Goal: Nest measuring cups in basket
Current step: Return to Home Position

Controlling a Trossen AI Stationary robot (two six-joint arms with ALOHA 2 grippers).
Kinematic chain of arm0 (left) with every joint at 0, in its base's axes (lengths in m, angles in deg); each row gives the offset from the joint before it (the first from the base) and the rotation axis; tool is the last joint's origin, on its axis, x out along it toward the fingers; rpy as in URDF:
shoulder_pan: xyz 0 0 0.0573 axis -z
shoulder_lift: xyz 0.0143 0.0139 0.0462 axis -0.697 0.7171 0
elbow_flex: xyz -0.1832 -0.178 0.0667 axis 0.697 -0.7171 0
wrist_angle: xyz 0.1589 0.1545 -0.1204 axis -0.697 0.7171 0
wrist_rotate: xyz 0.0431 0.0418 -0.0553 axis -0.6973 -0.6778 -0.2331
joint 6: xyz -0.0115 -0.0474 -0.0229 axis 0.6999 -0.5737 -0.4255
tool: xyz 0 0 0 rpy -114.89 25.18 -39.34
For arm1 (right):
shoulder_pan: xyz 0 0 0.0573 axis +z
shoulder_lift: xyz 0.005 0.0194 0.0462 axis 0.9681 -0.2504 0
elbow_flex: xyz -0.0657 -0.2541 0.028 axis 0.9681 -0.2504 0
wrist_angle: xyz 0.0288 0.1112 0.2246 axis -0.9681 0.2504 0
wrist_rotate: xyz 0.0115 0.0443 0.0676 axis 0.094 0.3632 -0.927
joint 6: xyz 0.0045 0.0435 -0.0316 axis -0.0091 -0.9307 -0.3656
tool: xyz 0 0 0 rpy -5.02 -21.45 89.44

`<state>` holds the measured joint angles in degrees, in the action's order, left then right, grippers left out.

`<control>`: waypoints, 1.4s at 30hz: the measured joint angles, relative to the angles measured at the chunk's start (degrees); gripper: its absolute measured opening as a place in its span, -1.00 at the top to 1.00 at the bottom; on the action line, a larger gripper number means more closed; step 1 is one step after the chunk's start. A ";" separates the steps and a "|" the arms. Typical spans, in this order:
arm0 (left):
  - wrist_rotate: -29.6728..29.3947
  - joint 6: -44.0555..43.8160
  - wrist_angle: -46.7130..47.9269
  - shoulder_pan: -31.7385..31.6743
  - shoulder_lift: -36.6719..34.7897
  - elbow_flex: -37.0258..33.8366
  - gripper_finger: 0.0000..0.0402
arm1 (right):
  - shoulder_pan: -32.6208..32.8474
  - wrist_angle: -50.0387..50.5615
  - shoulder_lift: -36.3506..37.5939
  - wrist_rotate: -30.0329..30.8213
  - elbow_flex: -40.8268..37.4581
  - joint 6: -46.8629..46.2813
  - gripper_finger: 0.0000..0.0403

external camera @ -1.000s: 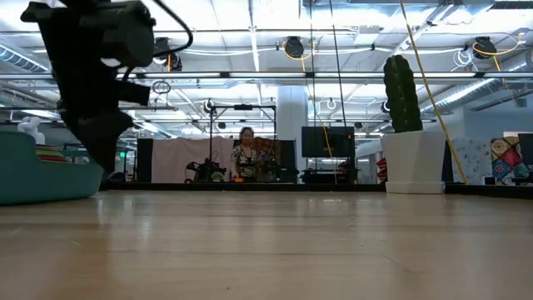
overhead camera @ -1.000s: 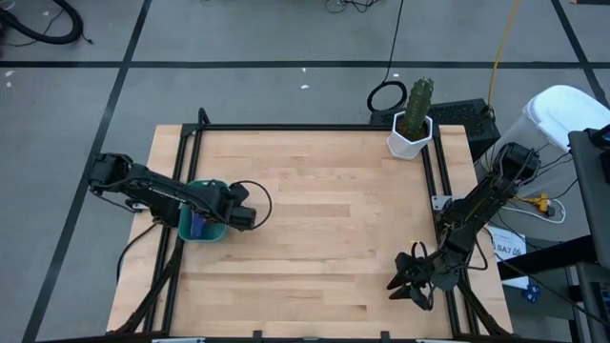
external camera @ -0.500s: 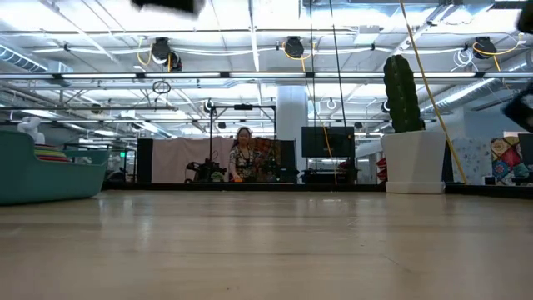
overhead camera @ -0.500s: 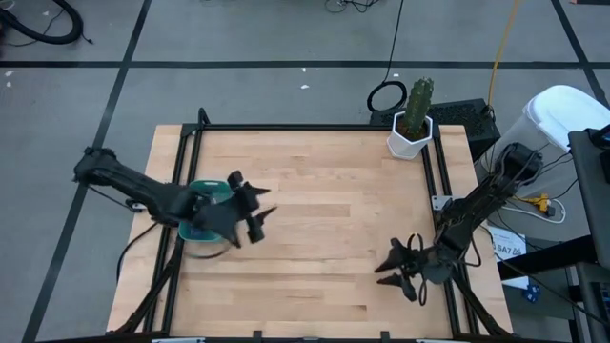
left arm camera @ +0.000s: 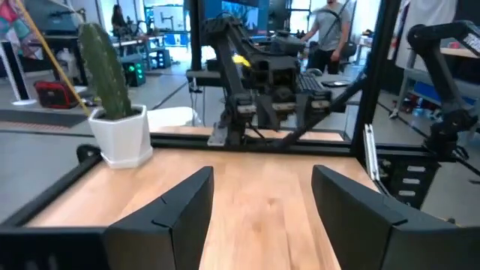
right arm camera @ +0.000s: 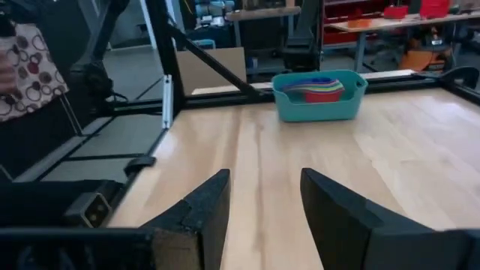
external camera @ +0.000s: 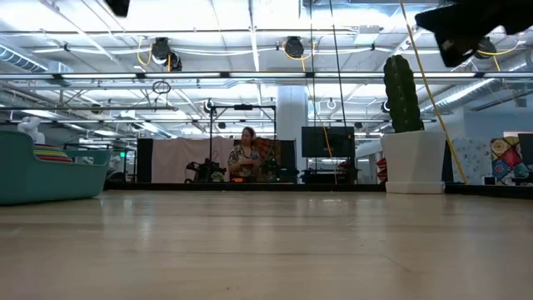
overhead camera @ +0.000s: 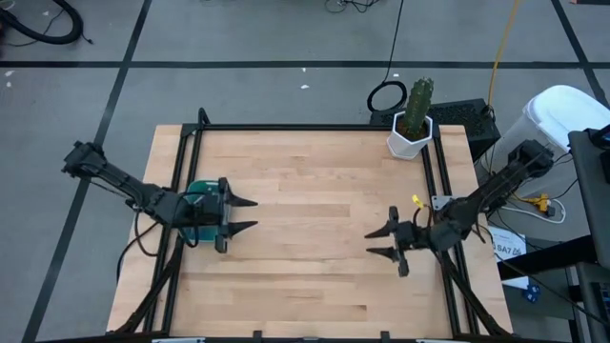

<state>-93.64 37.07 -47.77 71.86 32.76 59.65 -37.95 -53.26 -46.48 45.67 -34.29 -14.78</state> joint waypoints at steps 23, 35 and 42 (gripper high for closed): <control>26.82 -2.47 0.30 -25.58 -12.55 -18.29 -0.14 | -32.65 -10.28 2.21 -30.23 -12.84 -2.33 0.23; 26.78 -0.38 -9.79 -27.70 -12.55 -25.02 -0.14 | -34.87 -11.83 2.10 -27.93 -16.21 2.06 0.23; 26.58 -0.74 -14.92 -27.71 -12.54 -30.31 -0.14 | -34.98 -16.44 2.05 -26.58 -18.81 2.46 0.23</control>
<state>-67.06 36.33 -62.69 44.14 20.22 29.34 -72.93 -69.71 -44.43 19.09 -53.10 -12.32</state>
